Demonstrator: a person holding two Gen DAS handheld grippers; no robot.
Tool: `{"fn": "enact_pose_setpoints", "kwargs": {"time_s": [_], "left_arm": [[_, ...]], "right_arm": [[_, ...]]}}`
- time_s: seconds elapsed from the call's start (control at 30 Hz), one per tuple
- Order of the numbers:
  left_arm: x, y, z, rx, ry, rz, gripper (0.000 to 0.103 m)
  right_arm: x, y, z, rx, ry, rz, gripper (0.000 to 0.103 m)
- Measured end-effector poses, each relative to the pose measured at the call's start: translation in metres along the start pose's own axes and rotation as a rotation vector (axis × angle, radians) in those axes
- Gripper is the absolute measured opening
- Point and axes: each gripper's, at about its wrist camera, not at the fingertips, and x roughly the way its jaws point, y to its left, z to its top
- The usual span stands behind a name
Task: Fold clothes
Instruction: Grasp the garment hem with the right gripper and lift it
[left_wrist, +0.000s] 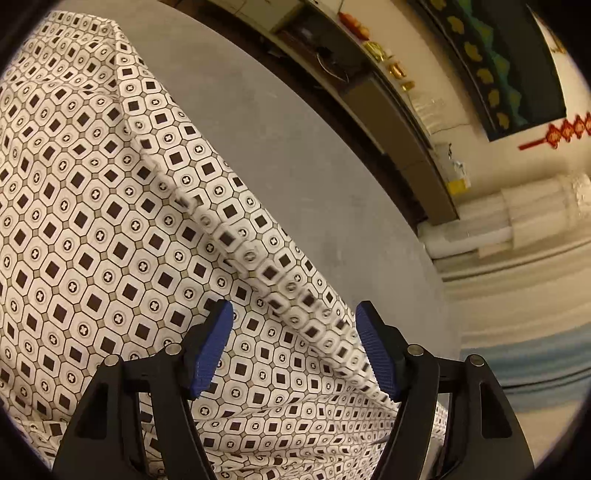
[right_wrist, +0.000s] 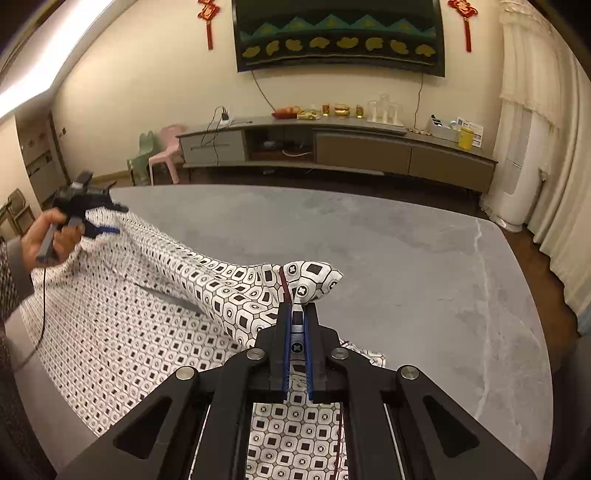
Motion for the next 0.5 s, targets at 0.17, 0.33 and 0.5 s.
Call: {"fn": "enact_pose_setpoints", "kwargs": {"time_s": [0.17, 0.33, 0.5], "left_arm": [[0.014, -0.017, 0.011, 0.048, 0.025, 0.077, 0.009], [-0.023, -0.032, 0.005, 0.087, -0.053, 0.038, 0.0], [-0.146, -0.046, -0.098, 0.261, -0.124, -0.165, 0.0]], "right_arm": [[0.003, 0.0, 0.002, -0.018, 0.0, 0.01, 0.007], [0.016, -0.02, 0.027, -0.039, -0.021, -0.062, 0.007], [-0.029, -0.001, 0.039, -0.161, -0.184, -0.096, 0.007]]}}
